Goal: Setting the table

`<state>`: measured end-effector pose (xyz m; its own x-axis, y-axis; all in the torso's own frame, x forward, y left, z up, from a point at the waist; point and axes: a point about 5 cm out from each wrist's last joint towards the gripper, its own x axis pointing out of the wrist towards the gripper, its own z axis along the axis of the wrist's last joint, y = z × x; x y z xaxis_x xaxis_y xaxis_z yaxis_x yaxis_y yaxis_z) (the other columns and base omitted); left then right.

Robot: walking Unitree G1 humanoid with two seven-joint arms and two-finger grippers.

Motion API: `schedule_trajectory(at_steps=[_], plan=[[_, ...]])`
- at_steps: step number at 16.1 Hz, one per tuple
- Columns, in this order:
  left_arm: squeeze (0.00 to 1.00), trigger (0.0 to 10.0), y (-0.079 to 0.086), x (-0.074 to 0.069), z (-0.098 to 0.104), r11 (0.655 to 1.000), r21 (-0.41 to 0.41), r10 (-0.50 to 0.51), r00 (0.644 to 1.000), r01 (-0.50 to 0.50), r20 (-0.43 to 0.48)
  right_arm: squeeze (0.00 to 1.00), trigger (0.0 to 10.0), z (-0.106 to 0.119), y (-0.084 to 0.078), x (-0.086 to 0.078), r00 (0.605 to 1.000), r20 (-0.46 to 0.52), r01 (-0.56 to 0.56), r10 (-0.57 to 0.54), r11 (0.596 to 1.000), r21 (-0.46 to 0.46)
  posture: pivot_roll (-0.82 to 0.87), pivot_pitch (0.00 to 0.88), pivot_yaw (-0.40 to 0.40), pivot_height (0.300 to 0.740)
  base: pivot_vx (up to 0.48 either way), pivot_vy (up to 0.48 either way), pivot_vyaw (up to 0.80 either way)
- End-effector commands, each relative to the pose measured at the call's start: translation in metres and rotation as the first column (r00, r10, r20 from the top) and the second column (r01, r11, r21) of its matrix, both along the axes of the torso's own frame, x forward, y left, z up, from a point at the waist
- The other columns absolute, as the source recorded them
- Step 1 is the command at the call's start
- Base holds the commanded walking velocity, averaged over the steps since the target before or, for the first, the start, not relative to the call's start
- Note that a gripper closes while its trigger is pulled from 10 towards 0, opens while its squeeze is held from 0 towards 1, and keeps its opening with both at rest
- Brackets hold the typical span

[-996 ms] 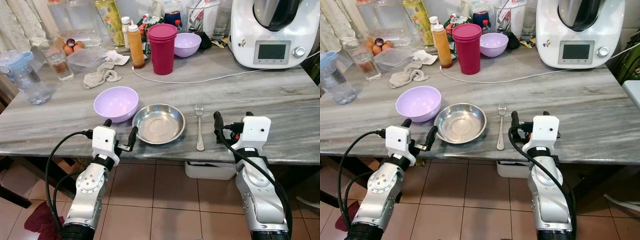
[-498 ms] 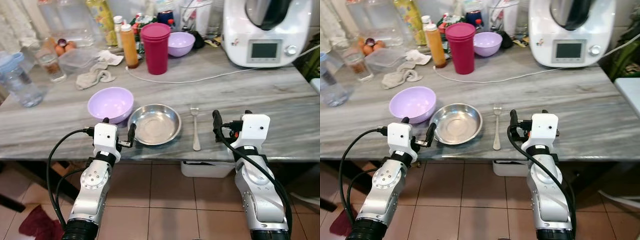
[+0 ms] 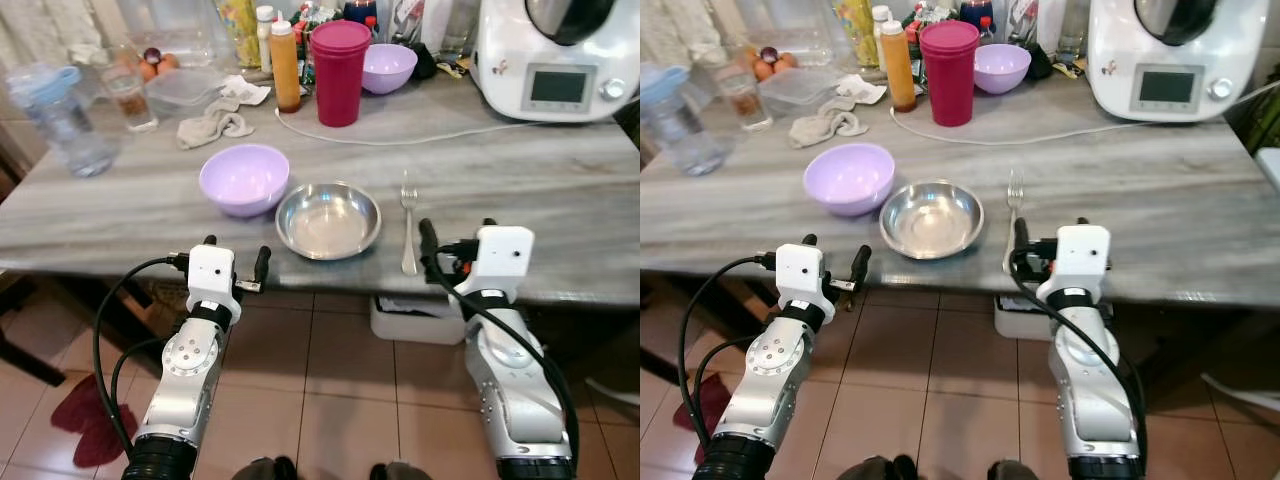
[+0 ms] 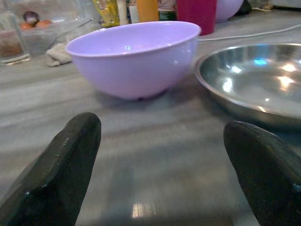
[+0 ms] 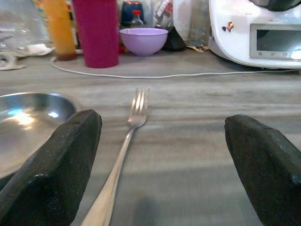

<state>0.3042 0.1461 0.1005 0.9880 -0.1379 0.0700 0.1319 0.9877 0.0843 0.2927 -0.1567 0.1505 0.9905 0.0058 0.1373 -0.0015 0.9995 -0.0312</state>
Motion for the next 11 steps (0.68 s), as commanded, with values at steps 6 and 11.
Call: schedule_trajectory(at_steps=[6, 11], plan=[[0.00, 10.0, 0.0013, 0.0015, -0.0028, 1.000, 0.009, 0.009, 1.000, -0.009, -0.020, 0.00, 10.0, 0.0000, -0.0015, 0.0005, 1.000, -0.002, 0.013, -0.013, 1.000, -0.014, -0.24, 0.062, 0.075, 0.740, -0.381, 0.000, 0.00], [0.00, 10.0, 0.0007, 0.0023, -0.0029, 1.000, 0.013, 0.008, 1.000, -0.008, -0.018, 0.00, 10.0, -0.0011, -0.0046, 0.0049, 0.999, -0.020, 0.044, -0.045, 0.998, -0.034, -0.24, 0.057, 0.073, 0.740, -0.382, 0.000, 0.00]])
